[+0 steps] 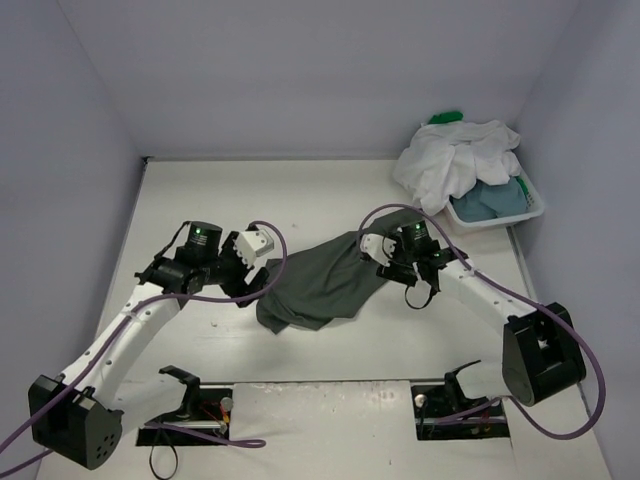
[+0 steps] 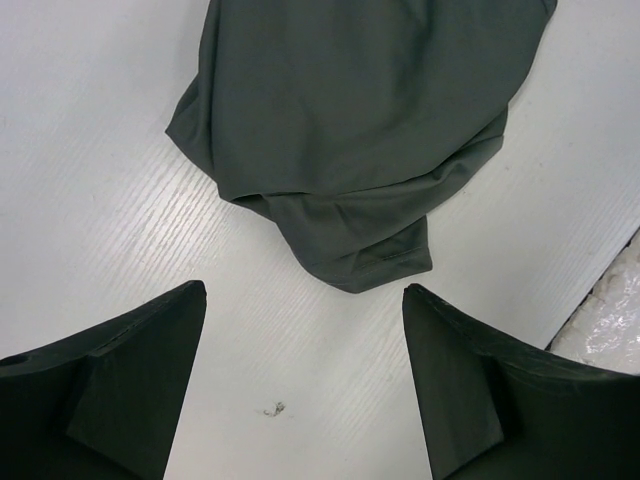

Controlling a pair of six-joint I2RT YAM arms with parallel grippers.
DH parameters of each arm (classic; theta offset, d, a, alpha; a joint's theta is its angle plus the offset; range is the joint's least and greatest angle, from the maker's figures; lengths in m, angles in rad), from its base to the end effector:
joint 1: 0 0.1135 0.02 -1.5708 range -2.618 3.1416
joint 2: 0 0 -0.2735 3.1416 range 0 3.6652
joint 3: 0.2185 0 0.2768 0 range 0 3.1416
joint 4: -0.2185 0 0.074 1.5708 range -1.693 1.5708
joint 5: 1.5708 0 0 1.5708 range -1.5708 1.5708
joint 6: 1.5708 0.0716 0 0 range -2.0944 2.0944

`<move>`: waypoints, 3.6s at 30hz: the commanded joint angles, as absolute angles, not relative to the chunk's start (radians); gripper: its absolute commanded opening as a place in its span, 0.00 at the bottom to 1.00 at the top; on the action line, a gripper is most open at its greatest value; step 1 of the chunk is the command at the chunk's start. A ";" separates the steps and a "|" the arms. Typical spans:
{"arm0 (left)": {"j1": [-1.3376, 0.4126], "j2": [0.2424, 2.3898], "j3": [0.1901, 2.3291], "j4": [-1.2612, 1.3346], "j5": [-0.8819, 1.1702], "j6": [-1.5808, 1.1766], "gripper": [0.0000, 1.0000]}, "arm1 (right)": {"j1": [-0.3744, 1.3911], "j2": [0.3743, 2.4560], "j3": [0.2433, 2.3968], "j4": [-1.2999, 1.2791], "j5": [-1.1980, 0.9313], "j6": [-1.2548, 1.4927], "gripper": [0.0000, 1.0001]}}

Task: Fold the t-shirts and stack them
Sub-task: Move the crumpled T-shirt to the center of the board, then flatten out the crumpled T-shirt at the center of the board.

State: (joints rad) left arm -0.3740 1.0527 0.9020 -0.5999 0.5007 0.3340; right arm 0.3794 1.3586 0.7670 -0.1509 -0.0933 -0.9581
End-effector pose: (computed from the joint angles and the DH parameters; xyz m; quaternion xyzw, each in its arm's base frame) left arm 0.2302 -0.1273 0.2765 0.4007 0.7992 -0.2349 0.3816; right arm 0.3015 0.1274 0.1817 -0.5817 0.7059 -0.0738 0.3974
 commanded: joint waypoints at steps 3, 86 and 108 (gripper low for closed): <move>-0.382 1.037 0.913 -0.555 0.453 0.373 0.74 | 0.374 1.279 0.692 0.174 -0.028 -1.150 0.51; -0.946 1.517 1.075 -0.325 0.216 0.437 0.73 | 0.296 1.902 1.155 0.026 -0.006 -0.752 0.00; -1.019 1.784 1.078 -0.147 0.146 0.463 0.70 | 0.284 1.838 1.128 -0.023 -0.046 -0.718 0.00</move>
State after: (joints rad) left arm -1.0138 1.7527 1.0531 -0.1936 0.1894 0.4301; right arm 0.2928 1.9053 1.1313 0.0257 -0.0200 -0.7361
